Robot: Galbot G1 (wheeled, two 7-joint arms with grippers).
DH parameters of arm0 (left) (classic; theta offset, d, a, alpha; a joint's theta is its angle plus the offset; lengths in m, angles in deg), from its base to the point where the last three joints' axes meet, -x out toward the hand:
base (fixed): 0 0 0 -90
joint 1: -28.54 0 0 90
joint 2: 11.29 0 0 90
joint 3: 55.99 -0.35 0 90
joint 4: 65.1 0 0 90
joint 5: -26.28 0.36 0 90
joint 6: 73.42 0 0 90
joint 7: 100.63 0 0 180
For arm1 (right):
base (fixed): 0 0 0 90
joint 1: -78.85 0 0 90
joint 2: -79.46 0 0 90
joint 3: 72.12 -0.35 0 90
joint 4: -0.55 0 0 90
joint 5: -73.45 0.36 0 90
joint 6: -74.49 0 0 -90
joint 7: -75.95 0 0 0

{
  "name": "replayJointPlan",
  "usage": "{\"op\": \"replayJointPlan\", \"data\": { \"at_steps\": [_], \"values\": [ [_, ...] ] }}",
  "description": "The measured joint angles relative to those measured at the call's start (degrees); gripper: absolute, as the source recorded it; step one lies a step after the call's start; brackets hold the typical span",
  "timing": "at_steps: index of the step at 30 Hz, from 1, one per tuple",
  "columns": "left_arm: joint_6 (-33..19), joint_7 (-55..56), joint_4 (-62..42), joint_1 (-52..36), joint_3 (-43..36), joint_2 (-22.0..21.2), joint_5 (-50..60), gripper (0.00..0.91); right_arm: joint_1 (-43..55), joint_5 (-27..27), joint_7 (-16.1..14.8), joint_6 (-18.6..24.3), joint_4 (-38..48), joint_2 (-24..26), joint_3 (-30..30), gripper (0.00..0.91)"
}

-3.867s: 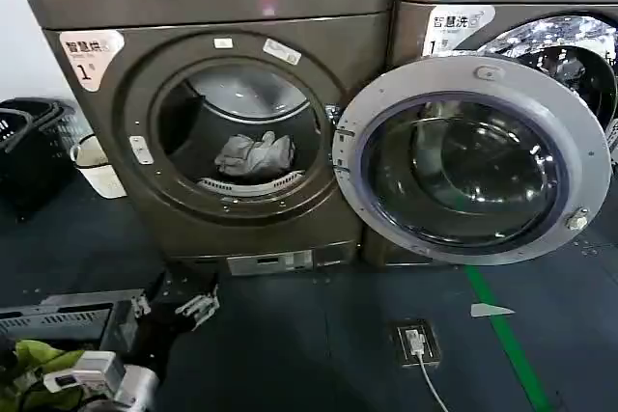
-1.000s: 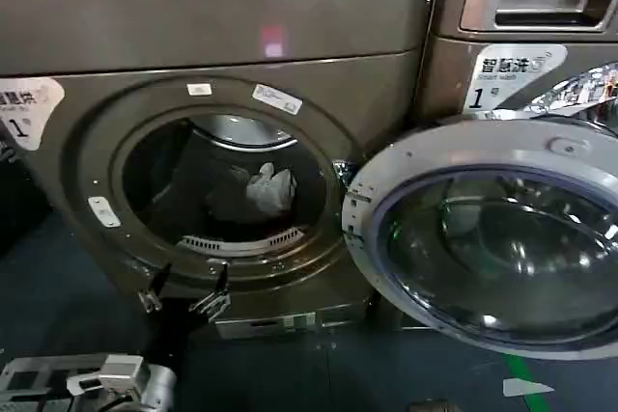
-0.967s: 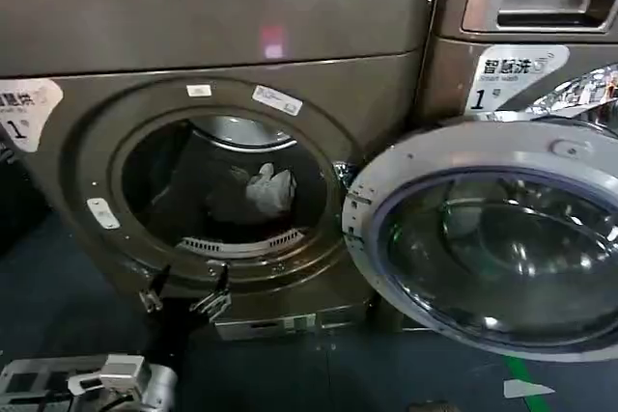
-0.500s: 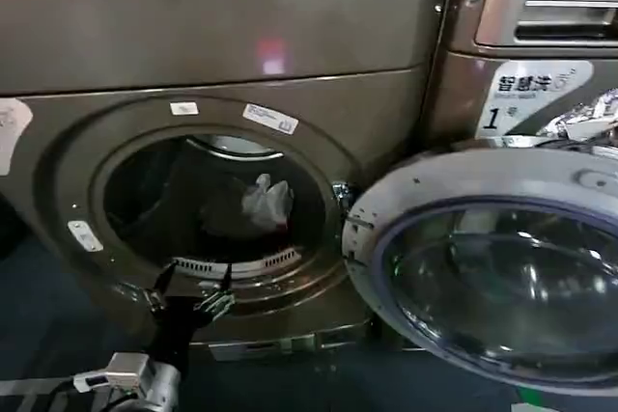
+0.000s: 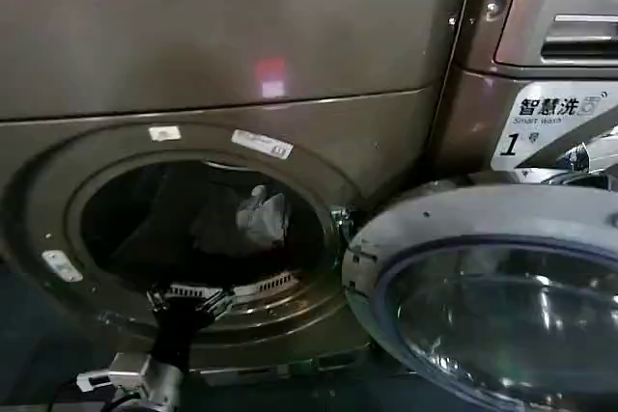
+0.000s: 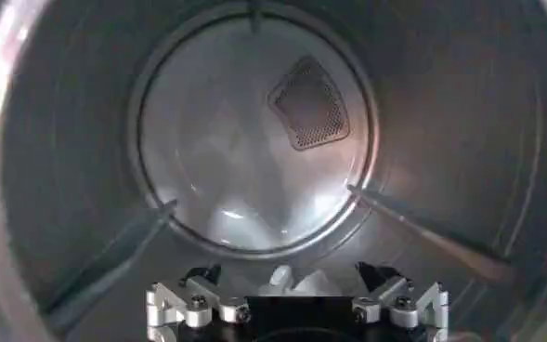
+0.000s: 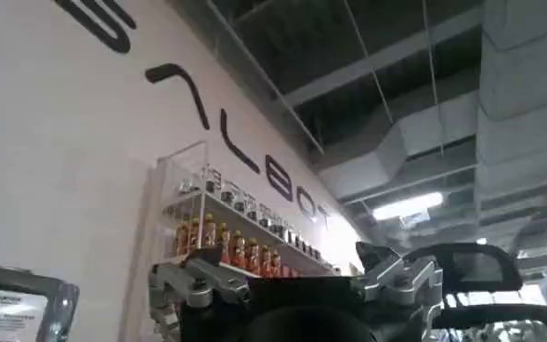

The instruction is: Grasp the clothes from the dryer.

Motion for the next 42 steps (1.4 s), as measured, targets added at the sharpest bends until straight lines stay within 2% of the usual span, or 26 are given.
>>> {"op": "replayJointPlan", "data": {
  "at_steps": [5, 12, 23, 30, 42],
  "values": [
    [-0.2, 0.5, -2.3, -3.0, 1.1, 0.9, -1.6, 0.907, -0.3, -1.2, -0.1, -3.3, -1.3, 0.1, -1.3, 0.907],
    [-0.1, 1.6, -10.4, -13.4, 1.3, 2.7, -4.1, 0.907, -1.1, -1.2, -0.4, -3.8, -1.5, 0.3, -3.5, 0.907],
    [-0.2, 3.1, -31.8, -34.6, -0.5, 3.7, -6.7, 0.907, -1.0, -1.2, -0.6, -3.9, -1.4, -0.1, -3.6, 0.907],
    [-2.1, 3.9, -47.2, -47.2, -1.7, 2.7, -6.5, 0.907, -0.5, -1.4, -0.6, -3.3, -0.8, 0.1, -3.0, 0.907],
    [-5.1, 4.6, -69.5, -63.4, -4.2, 3.2, -5.9, 0.907, -0.2, -1.4, -0.6, -2.9, -0.2, 0.3, -2.5, 0.907]
  ]
}}
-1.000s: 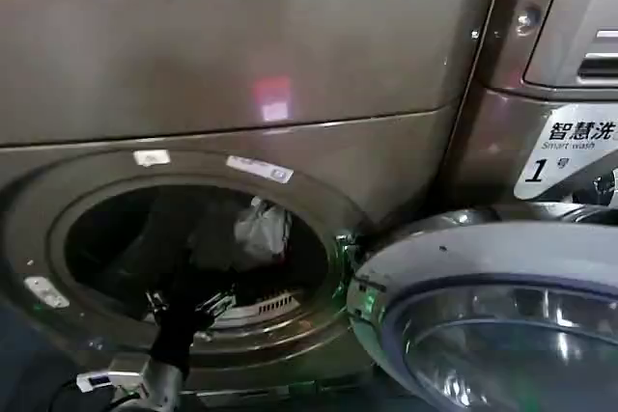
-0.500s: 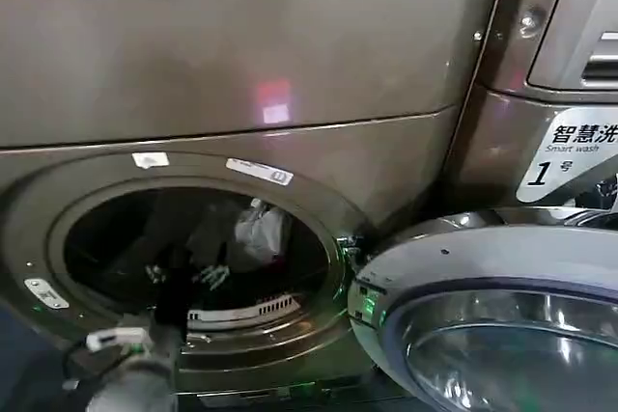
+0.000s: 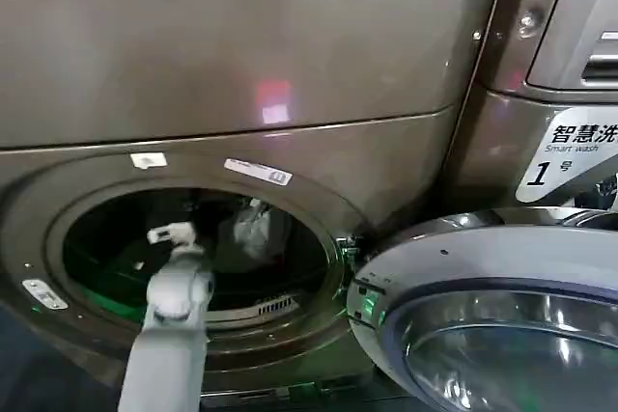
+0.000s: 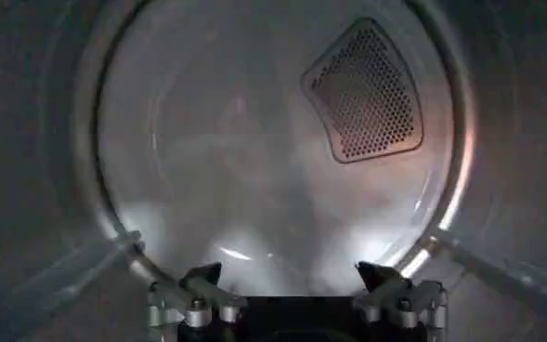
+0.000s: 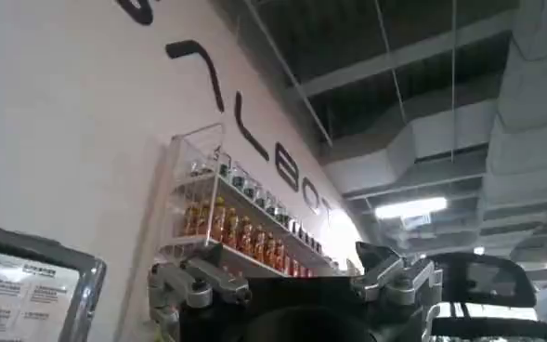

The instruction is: Grasp the clothes from the dryer.

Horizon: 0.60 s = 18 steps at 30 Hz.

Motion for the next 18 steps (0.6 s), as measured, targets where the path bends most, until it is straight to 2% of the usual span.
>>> {"op": "replayJointPlan", "data": {
  "at_steps": [9, 14, 18],
  "values": [
    [2.1, -3.6, -14.2, -9.9, -4.7, 1.7, 1.1, 0.907, -0.3, 0.2, 0.1, 0.0, 0.5, 0.1, -0.3, 0.907],
    [2.3, -10.6, -22.2, -15.0, -9.1, 2.9, 3.1, 0.907, -0.2, 0.2, 0.0, 0.1, 0.7, 0.1, -0.3, 0.907],
    [0.2, -19.1, -28.4, -19.4, -14.0, 4.0, 6.4, 0.907, 0.1, 0.0, -0.1, 0.4, 1.2, 0.0, -0.3, 0.907]
  ]
}}
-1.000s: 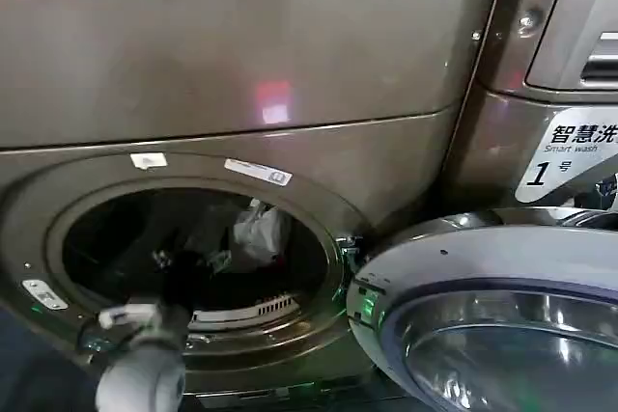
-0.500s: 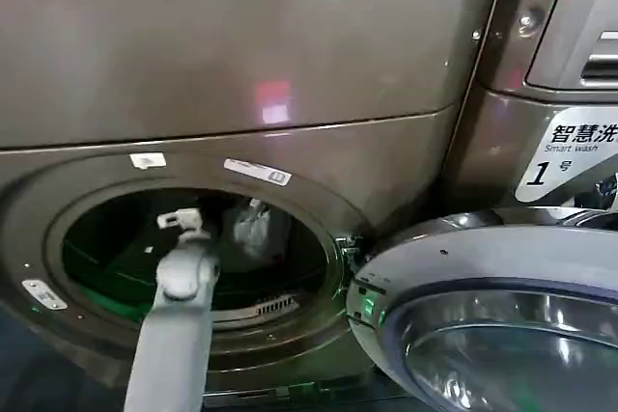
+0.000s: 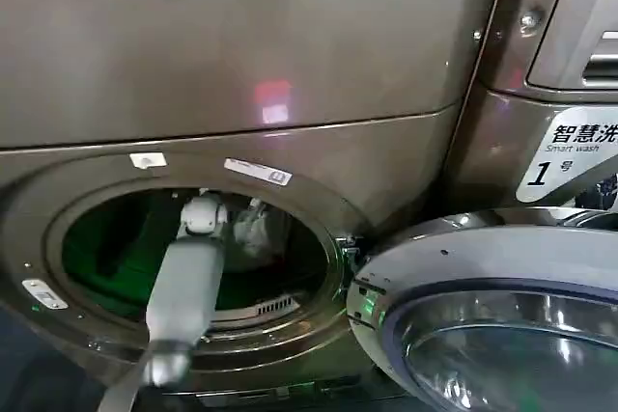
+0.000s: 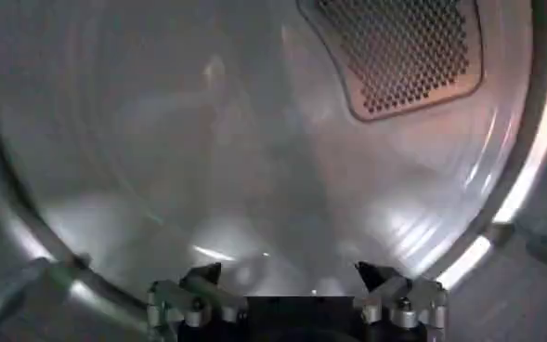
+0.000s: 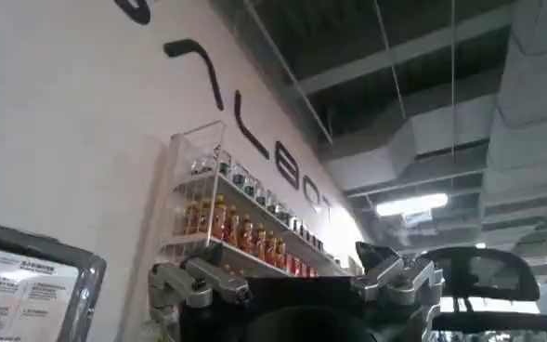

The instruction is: Grasp the clothes from the dryer.

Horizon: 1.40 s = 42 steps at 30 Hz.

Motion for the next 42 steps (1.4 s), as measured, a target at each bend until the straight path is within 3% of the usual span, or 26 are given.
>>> {"op": "replayJointPlan", "data": {
  "at_steps": [8, 20, 28, 37, 38, 39, 40, 42],
  "values": [
    [-7.8, -16.5, -10.7, -7.7, -9.3, 1.4, 8.7, 0.907, 0.7, -0.5, -0.1, 0.2, 0.3, 0.1, 0.3, 0.907],
    [-15.3, -32.6, -20.9, -14.2, -18.9, 1.5, 25.3, 0.907, 0.6, -1.3, -0.3, 0.6, 1.1, 0.0, 0.1, 0.907],
    [-16.8, -37.0, -23.9, -15.0, -21.9, 1.1, 36.6, 0.907, 0.7, -1.5, -0.3, 0.6, 0.7, -0.2, 0.4, 0.907],
    [-17.0, -38.3, -25.6, -14.1, -23.4, 0.1, 41.7, 0.907, 0.5, -1.5, -0.3, 0.6, 0.3, -0.2, 0.4, 0.907],
    [-17.0, -38.4, -25.7, -14.0, -23.4, 0.1, 41.9, 0.330, 0.5, -1.5, -0.3, 0.6, 0.3, -0.2, 0.4, 0.907],
    [-17.0, -38.4, -25.7, -13.8, -23.5, 0.1, 42.1, 0.125, 0.5, -1.5, -0.3, 0.5, 0.3, -0.2, 0.4, 0.907],
    [-17.0, -38.6, -25.8, -13.7, -23.5, 0.2, 42.1, 0.000, 0.5, -1.5, -0.3, 0.5, 0.3, -0.3, 0.4, 0.907],
    [-17.0, -39.0, -26.0, -13.7, -23.6, 0.2, 42.1, 0.000, 0.5, -1.5, -0.3, 0.5, 0.3, -0.3, 0.4, 0.907]
  ]
}}
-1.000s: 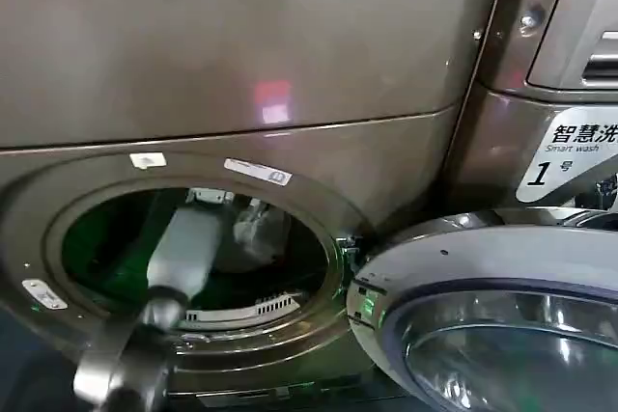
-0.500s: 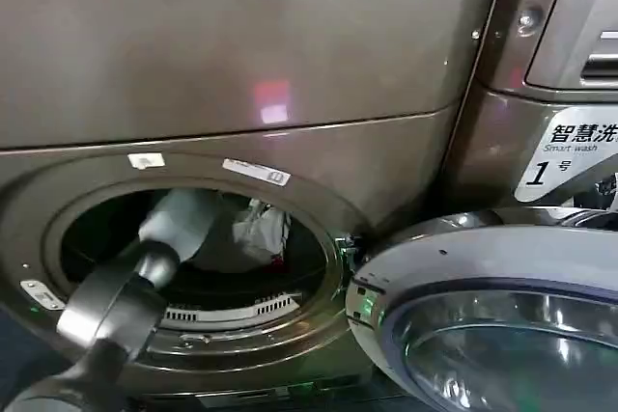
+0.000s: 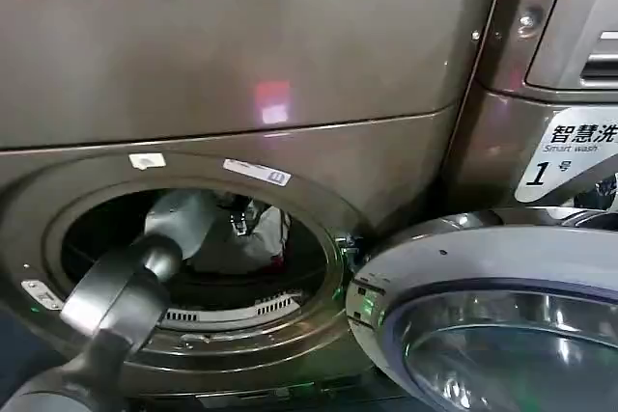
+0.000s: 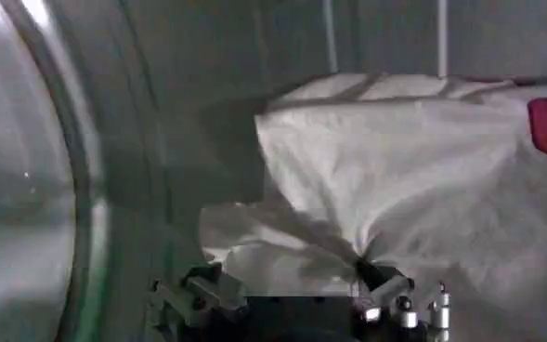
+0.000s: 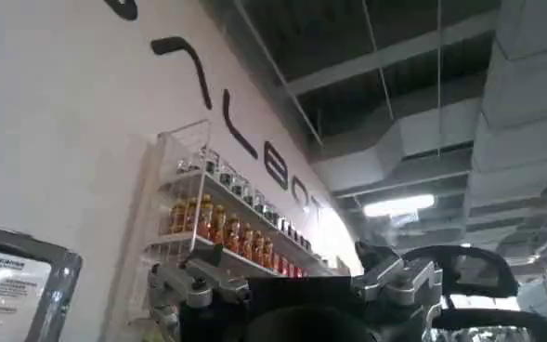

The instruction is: Grasp the clothes from the dryer.

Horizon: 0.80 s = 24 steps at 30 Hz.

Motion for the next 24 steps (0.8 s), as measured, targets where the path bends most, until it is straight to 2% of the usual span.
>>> {"op": "replayJointPlan", "data": {
  "at_steps": [24],
  "values": [
    [0.9, 0.9, 0.4, -2.3, 2.0, -0.4, -6.3, 0.000, 1.2, -1.3, 0.1, 0.5, 0.6, -0.5, 1.5, 0.907]
  ]
}}
